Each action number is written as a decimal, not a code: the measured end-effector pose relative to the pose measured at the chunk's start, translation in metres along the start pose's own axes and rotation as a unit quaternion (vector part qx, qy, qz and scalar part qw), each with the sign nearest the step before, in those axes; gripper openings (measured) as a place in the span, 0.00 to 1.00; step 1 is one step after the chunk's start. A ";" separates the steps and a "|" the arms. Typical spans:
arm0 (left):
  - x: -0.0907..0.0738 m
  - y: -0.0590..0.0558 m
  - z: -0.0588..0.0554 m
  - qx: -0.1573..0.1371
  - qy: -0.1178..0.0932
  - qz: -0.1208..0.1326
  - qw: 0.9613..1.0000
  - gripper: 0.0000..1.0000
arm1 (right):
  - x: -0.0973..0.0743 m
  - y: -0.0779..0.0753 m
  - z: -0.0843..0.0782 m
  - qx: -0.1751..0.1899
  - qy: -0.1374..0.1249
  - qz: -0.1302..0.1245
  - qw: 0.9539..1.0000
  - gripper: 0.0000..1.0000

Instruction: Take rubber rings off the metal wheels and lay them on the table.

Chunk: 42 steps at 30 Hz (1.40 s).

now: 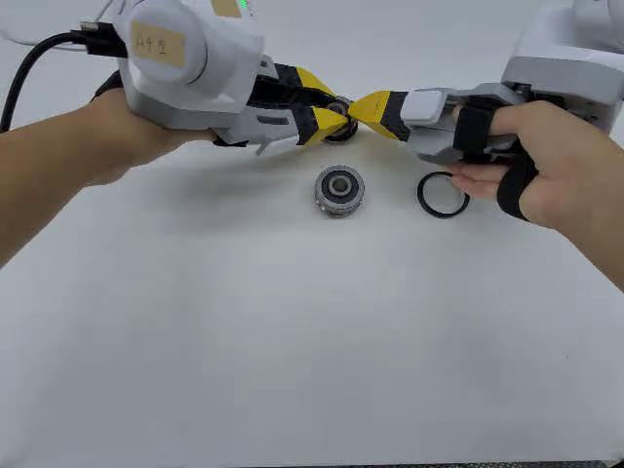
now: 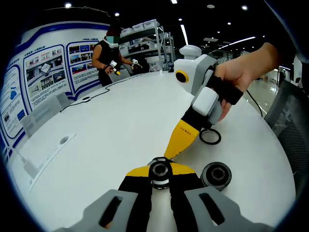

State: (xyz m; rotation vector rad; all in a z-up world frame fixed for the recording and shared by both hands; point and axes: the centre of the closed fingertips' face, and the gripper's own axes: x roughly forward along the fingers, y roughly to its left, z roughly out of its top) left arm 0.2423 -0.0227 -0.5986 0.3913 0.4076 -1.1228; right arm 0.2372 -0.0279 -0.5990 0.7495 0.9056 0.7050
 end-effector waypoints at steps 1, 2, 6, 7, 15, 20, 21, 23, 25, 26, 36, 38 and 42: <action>0.000 0.000 0.000 0.000 0.000 0.000 1.000 0.12 | 0.000 0.000 0.000 0.000 0.000 0.000 1.000 0.00; 0.000 0.000 0.000 0.000 0.000 0.000 1.000 0.12 | 0.000 0.000 0.000 -0.001 0.000 0.001 1.000 0.00; 0.000 0.000 0.000 0.000 -0.001 0.000 1.000 0.12 | -0.001 0.003 -0.001 -0.005 0.002 0.004 1.000 0.00; 0.000 0.001 0.000 0.000 -0.001 0.000 1.000 0.12 | -0.001 0.003 -0.001 -0.005 0.002 0.004 1.000 0.00; 0.002 0.002 -0.001 -0.001 -0.002 0.000 1.000 0.12 | -0.001 0.006 -0.002 -0.022 0.009 0.006 1.000 0.00; 0.003 0.003 -0.002 0.000 -0.002 0.000 1.000 0.12 | -0.001 0.003 0.000 -0.030 0.011 0.007 0.999 0.00; 0.003 0.003 -0.002 0.000 -0.002 0.000 1.000 0.12 | -0.001 0.003 0.000 -0.031 0.011 0.007 0.999 0.00; 0.003 0.003 -0.002 0.000 -0.003 0.000 1.000 0.12 | -0.002 0.004 -0.001 -0.034 0.011 0.008 0.999 0.00; 0.003 0.004 -0.002 0.000 -0.003 0.001 1.000 0.12 | -0.002 0.005 0.000 -0.039 0.012 0.008 0.999 0.00; 0.003 0.004 -0.003 0.000 -0.003 0.001 1.000 0.12 | -0.002 0.005 0.000 -0.043 0.012 0.009 0.999 0.00; 0.003 0.004 -0.003 0.004 -0.002 0.002 1.000 0.12 | -0.005 0.011 -0.001 -0.064 0.012 0.013 0.998 0.00; 0.004 0.003 -0.002 0.007 -0.002 0.002 1.000 0.12 | -0.005 0.012 -0.002 -0.064 0.011 0.014 0.998 0.00; 0.004 0.003 -0.002 0.016 0.002 0.004 1.000 0.13 | -0.006 0.012 -0.002 -0.067 0.010 0.011 0.998 0.00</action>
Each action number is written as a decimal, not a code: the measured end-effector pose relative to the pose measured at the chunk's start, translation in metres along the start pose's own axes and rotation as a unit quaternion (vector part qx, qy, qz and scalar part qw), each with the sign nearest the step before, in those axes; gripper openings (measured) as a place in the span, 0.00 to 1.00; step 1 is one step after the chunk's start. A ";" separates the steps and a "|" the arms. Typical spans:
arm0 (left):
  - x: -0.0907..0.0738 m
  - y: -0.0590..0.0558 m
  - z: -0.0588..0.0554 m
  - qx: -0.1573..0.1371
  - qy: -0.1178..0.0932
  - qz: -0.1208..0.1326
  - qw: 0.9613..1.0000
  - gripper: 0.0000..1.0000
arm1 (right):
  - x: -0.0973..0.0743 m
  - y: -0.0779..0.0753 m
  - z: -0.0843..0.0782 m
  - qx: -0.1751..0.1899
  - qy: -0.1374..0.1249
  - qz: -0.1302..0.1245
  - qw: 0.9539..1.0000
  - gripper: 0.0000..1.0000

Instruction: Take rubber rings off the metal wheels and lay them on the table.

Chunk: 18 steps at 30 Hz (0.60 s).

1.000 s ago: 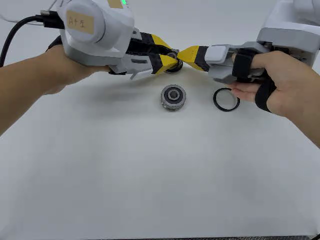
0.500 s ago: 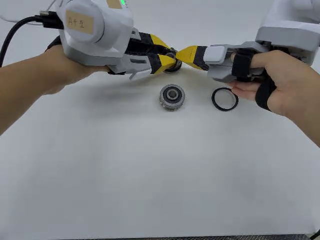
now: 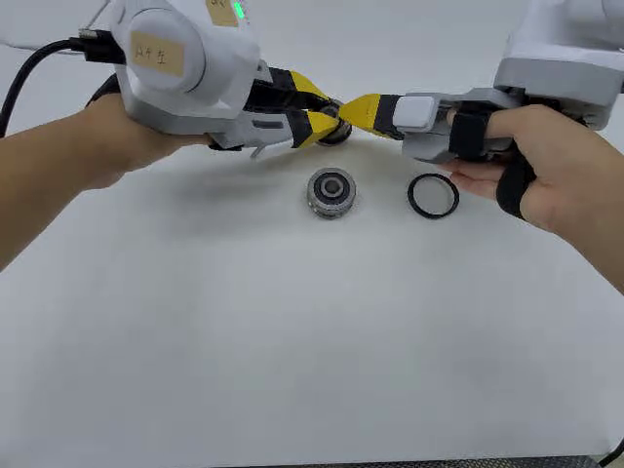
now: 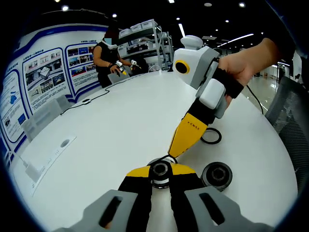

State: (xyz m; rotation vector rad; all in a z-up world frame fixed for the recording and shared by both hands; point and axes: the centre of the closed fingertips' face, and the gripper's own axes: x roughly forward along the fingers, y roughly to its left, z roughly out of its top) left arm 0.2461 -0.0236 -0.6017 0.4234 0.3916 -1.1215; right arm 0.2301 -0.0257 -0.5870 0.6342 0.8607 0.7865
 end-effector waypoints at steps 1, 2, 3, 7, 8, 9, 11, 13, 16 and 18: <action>0.000 0.000 0.000 0.002 0.001 0.001 1.000 0.13 | 0.000 -0.001 0.000 0.002 0.000 -0.003 1.000 0.00; 0.000 -0.001 0.001 0.004 0.001 0.001 1.000 0.13 | 0.000 -0.002 0.001 0.003 -0.002 -0.006 1.000 0.00; 0.000 0.000 0.000 0.000 0.002 0.003 1.000 0.13 | 0.000 -0.003 0.001 0.005 -0.002 -0.007 1.000 0.00; -0.001 0.000 0.000 -0.012 0.001 0.005 1.000 0.13 | 0.000 -0.005 0.001 0.006 -0.004 -0.016 1.000 0.01; -0.001 0.000 -0.001 -0.012 0.002 0.005 1.000 0.13 | 0.000 -0.005 0.001 0.007 -0.005 -0.018 1.000 0.01; -0.001 0.000 -0.001 -0.012 0.002 0.005 1.000 0.13 | 0.000 -0.005 0.001 0.008 -0.006 -0.017 1.000 0.01; -0.002 -0.001 0.000 -0.012 0.004 0.005 1.000 0.13 | 0.001 -0.006 0.002 0.009 -0.007 -0.019 1.000 0.01; -0.003 -0.001 0.000 -0.015 0.003 0.004 1.000 0.13 | 0.001 -0.006 0.002 0.011 -0.009 -0.020 1.000 0.01; -0.008 0.000 0.000 -0.026 -0.002 0.006 1.000 0.12 | 0.003 -0.006 0.004 0.014 -0.010 -0.018 1.000 0.01; -0.013 0.002 0.003 -0.041 -0.009 0.012 0.999 0.13 | 0.004 -0.004 0.004 0.014 -0.010 -0.017 1.000 0.01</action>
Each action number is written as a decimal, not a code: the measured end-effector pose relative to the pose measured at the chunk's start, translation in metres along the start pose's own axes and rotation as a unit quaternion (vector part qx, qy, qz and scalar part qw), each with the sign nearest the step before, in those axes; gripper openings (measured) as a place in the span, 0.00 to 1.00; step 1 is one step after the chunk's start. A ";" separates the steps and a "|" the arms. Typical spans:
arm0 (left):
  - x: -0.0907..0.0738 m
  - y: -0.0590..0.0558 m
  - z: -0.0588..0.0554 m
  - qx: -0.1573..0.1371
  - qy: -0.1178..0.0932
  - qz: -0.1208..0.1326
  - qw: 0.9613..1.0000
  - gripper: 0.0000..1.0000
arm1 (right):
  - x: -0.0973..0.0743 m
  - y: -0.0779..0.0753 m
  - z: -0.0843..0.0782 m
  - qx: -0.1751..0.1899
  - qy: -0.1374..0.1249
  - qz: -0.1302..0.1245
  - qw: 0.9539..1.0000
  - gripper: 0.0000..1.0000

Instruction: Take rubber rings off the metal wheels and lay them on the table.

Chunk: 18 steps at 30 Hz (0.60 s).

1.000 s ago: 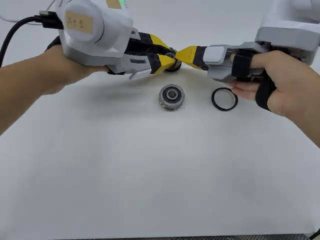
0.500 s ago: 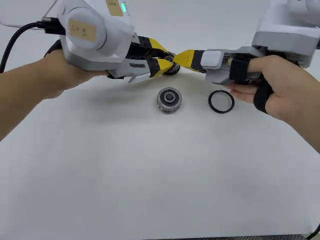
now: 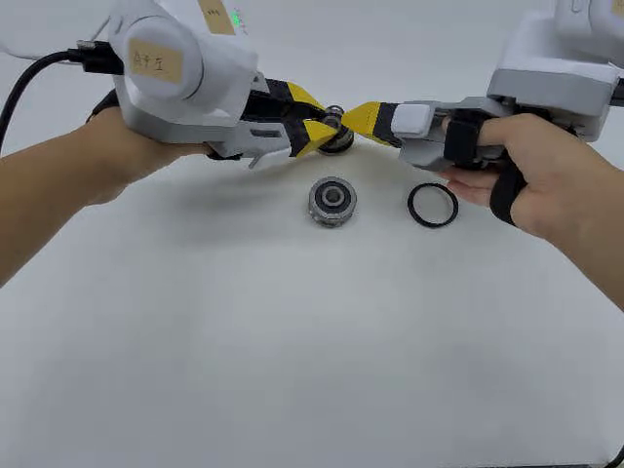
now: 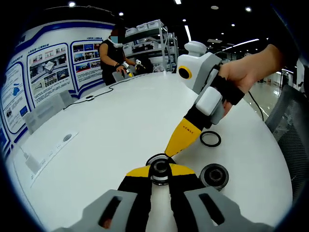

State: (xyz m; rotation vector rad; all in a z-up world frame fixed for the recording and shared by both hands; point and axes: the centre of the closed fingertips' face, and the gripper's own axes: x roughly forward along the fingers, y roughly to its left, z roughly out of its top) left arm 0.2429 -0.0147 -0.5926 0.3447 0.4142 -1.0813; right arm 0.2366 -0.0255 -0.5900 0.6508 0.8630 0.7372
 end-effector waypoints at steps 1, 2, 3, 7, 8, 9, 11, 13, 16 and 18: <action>-0.002 0.001 0.001 -0.004 -0.002 0.003 1.000 0.16 | 0.000 0.001 0.000 0.000 0.000 0.000 1.000 0.01; -0.004 0.002 0.002 -0.005 -0.004 0.005 1.000 0.17 | 0.001 0.001 0.000 0.000 0.000 0.002 1.000 0.01; -0.007 0.003 0.004 -0.007 -0.009 0.006 1.000 0.18 | 0.002 0.003 0.000 0.001 0.000 0.003 1.000 0.01; -0.016 0.007 0.008 -0.011 -0.016 0.014 1.000 0.23 | 0.004 0.008 0.001 -0.002 0.001 0.009 1.000 0.01; -0.018 0.008 0.007 -0.012 -0.015 0.018 1.000 0.24 | 0.006 0.008 0.001 -0.002 0.001 0.009 1.000 0.01; -0.019 0.009 0.007 -0.012 -0.015 0.020 1.000 0.25 | 0.006 0.009 0.001 -0.002 0.001 0.011 1.000 0.01; -0.023 0.012 0.007 -0.020 -0.018 0.027 0.999 0.27 | 0.006 0.012 0.001 0.000 0.002 0.014 1.000 0.01; -0.027 0.015 0.010 -0.029 -0.027 0.035 0.999 0.31 | 0.003 0.015 0.004 0.000 -0.001 0.017 1.000 0.01; -0.030 0.017 0.014 -0.035 -0.032 0.040 0.998 0.36 | -0.004 0.020 0.010 0.011 -0.011 0.027 1.000 0.01; -0.029 0.017 0.017 -0.040 -0.039 0.042 0.998 0.38 | -0.013 0.020 0.015 0.012 -0.019 0.027 0.999 0.01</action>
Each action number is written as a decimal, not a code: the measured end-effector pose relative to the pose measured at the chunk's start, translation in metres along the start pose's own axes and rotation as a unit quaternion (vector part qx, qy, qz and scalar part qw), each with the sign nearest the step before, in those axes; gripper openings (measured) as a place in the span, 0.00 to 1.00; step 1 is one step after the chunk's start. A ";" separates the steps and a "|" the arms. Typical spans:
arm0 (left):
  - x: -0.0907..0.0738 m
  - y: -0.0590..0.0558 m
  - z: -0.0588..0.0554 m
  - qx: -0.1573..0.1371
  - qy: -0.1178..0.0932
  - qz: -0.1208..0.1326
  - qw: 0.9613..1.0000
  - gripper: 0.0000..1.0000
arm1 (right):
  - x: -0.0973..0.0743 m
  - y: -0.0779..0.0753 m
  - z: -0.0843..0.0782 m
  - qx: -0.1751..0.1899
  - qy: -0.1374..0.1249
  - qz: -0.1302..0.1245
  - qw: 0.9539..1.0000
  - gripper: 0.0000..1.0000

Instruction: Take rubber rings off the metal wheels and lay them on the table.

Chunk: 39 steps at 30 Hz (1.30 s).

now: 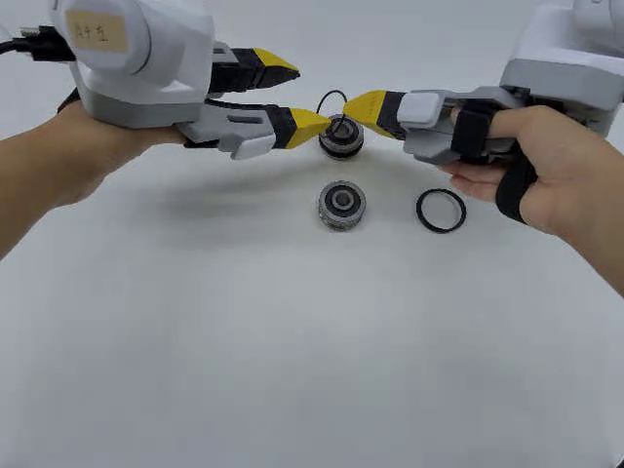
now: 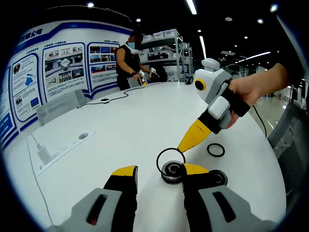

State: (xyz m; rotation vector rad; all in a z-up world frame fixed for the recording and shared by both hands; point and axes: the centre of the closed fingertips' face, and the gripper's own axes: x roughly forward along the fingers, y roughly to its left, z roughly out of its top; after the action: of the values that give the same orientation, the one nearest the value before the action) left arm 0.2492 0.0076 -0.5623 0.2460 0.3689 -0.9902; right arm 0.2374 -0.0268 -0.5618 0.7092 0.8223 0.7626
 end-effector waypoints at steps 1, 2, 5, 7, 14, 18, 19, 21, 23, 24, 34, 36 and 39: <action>0.000 0.000 0.001 -0.001 -0.001 0.002 1.000 0.40 | -0.004 -0.001 0.002 0.001 -0.003 -0.002 1.000 0.01; 0.001 0.001 0.002 -0.001 -0.003 0.004 1.000 0.43 | -0.008 -0.001 0.003 0.004 -0.007 -0.006 1.000 0.01; 0.003 -0.001 0.007 -0.005 -0.010 0.006 1.000 0.50 | -0.030 -0.009 0.005 0.019 -0.021 -0.017 0.999 0.01; 0.004 -0.003 0.009 -0.005 -0.013 0.005 1.000 0.52 | -0.042 -0.018 0.003 0.031 -0.027 -0.025 0.999 0.01; 0.006 -0.008 0.009 -0.004 -0.009 0.002 1.000 0.56 | -0.070 -0.036 -0.020 0.084 -0.035 -0.045 0.995 0.01; 0.006 -0.010 0.010 -0.003 -0.007 0.002 1.000 0.56 | -0.081 -0.044 -0.033 0.099 -0.031 -0.056 0.993 0.01; 0.006 -0.010 0.010 -0.002 -0.007 0.003 1.000 0.57 | -0.083 -0.045 -0.035 0.100 -0.029 -0.057 0.993 0.01; 0.006 -0.007 0.010 -0.003 -0.007 0.003 1.000 0.57 | -0.088 -0.049 -0.039 0.105 -0.030 -0.067 0.992 0.01; 0.006 -0.007 0.010 -0.003 -0.006 0.003 1.000 0.58 | -0.092 -0.052 -0.041 0.107 -0.030 -0.073 0.991 0.01; 0.006 -0.007 0.010 -0.003 -0.006 0.004 1.000 0.58 | -0.094 -0.054 -0.042 0.109 -0.031 -0.078 0.990 0.01; 0.000 -0.005 0.006 -0.003 0.006 0.006 1.000 0.61 | -0.102 -0.067 -0.054 0.116 -0.024 -0.111 0.987 0.02; -0.001 -0.005 0.005 -0.001 0.010 0.007 1.000 0.62 | -0.103 -0.069 -0.055 0.117 -0.023 -0.115 0.986 0.02; -0.002 -0.005 0.002 0.001 0.015 0.006 1.000 0.61 | -0.106 -0.074 -0.055 0.110 -0.025 -0.130 0.985 0.02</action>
State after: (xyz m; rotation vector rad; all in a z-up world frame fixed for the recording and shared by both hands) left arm 0.2444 0.0056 -0.5597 0.2656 0.3936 -0.9754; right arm 0.1656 -0.1378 -0.6084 0.7964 0.9408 0.4210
